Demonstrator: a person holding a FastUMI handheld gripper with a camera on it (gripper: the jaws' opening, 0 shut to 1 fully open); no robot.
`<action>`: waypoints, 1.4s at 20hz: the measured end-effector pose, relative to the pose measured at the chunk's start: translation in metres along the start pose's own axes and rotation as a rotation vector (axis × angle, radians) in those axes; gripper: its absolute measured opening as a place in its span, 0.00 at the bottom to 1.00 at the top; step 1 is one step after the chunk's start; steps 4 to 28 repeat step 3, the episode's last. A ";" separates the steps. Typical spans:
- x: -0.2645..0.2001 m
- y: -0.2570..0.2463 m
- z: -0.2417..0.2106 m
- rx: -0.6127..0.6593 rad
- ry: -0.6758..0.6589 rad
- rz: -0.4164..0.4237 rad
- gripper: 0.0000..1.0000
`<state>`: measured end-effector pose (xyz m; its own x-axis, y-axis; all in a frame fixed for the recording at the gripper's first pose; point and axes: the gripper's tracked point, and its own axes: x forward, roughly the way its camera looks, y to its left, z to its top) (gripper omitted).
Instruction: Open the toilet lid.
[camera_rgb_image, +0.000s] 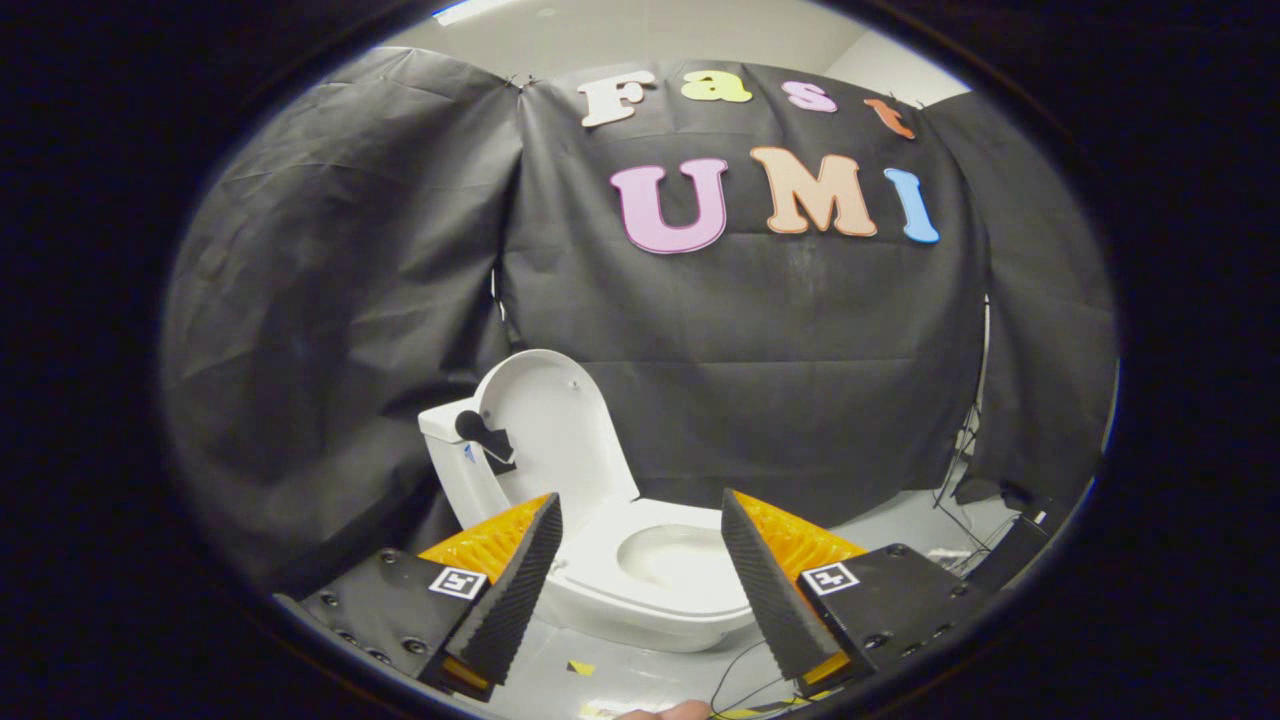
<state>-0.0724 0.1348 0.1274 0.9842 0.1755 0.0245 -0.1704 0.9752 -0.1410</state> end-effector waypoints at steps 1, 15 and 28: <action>-0.001 -0.002 0.000 0.006 -0.003 -0.005 0.99; -0.001 -0.005 0.000 0.015 -0.011 -0.012 0.99; -0.001 -0.005 0.000 0.015 -0.011 -0.012 0.99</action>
